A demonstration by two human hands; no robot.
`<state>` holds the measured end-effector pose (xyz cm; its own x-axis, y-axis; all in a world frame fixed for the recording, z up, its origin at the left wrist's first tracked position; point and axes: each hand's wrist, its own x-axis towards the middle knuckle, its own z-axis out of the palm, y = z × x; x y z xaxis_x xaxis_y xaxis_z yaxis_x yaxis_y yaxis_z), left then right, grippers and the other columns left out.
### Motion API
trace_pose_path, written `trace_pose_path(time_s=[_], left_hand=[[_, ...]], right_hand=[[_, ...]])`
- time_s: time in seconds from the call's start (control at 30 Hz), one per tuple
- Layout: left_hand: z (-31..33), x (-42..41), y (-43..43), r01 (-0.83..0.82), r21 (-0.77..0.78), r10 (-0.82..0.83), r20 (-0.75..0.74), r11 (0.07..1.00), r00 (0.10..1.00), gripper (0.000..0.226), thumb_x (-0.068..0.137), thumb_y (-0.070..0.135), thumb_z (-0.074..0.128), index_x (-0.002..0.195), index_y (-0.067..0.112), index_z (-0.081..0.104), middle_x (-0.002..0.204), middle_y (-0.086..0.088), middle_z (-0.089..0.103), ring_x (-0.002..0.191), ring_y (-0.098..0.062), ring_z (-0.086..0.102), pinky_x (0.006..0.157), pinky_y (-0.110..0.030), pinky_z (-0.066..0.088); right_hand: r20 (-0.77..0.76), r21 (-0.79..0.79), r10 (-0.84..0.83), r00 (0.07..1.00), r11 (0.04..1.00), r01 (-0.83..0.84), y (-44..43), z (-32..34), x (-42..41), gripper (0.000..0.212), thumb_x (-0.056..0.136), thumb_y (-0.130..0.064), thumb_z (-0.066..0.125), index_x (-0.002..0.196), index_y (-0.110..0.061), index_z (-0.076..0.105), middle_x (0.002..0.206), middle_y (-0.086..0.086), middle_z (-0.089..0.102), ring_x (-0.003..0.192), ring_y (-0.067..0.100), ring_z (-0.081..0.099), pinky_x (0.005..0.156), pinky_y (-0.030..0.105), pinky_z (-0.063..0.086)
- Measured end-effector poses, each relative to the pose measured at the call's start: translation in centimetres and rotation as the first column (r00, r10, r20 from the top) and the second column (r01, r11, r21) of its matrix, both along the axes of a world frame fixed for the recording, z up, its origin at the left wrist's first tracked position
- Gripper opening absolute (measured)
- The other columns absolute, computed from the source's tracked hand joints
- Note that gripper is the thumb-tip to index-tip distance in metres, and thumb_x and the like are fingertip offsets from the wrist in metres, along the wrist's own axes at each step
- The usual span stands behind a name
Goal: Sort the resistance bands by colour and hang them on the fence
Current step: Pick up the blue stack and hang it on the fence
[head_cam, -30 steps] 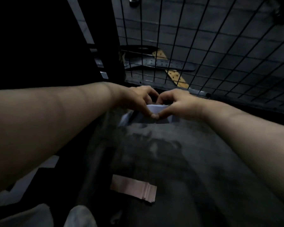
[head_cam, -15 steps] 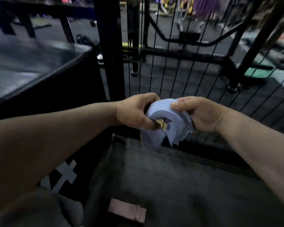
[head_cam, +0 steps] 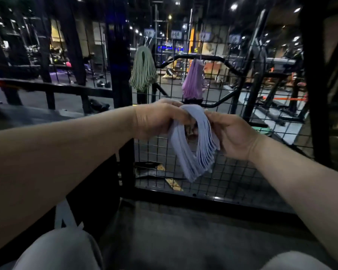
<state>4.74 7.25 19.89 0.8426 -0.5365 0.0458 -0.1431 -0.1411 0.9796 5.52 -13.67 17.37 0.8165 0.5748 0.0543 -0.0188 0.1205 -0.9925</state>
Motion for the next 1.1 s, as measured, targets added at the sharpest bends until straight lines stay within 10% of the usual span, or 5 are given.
trace_pose_path(time_s=[0.23,0.4,0.53,1.1], left_hand=[[5.5,-2.4,-1.7,-0.082,0.159,0.063,0.121,0.984,0.991,0.058,0.068,0.011,0.076,0.119,-0.006,0.056,0.094,-0.011,0.067,0.07,-0.018,0.067,0.059,-0.028,0.052],[7.3,-3.0,-1.8,-0.054,0.263,0.024,0.117,0.963,0.993,0.071,0.066,0.008,0.083,0.129,0.001,0.052,0.122,-0.015,0.065,0.111,-0.03,0.066,0.092,-0.038,0.053],[7.8,-3.4,-1.4,-0.041,0.248,0.015,0.105,0.968,0.994,0.083,0.064,0.013,0.091,0.133,0.0,0.048,0.126,-0.018,0.061,0.11,-0.031,0.065,0.087,-0.033,0.053],[8.2,-6.5,-2.3,0.029,0.23,-0.068,0.16,0.973,0.985,0.041,0.073,0.01,0.082,0.11,-0.001,0.068,0.107,-0.013,0.071,0.101,-0.029,0.067,0.09,-0.035,0.052]], right_hand=[[0.363,-0.19,-0.072,0.929,0.97,0.149,-1.9,5.4,-4.3,0.05,0.096,-0.045,0.047,0.132,-0.013,0.058,0.125,0.018,0.063,0.114,0.033,0.061,0.104,0.047,0.046],[0.581,-0.366,-0.042,0.813,0.879,0.307,-2.9,8.2,-6.6,0.04,0.079,-0.026,0.077,0.115,-0.013,0.064,0.103,0.002,0.076,0.096,0.013,0.072,0.081,0.025,0.056],[0.613,-0.378,-0.029,0.79,0.867,0.325,-3.1,9.4,-7.9,0.034,0.08,-0.03,0.074,0.107,-0.01,0.068,0.083,-0.008,0.074,0.074,0.002,0.068,0.061,0.014,0.051],[0.56,-0.441,-0.025,0.828,0.837,0.324,-4.3,8.3,-10.2,0.058,0.071,-0.054,0.08,0.115,-0.018,0.065,0.108,0.002,0.074,0.103,0.02,0.071,0.095,0.04,0.053]])
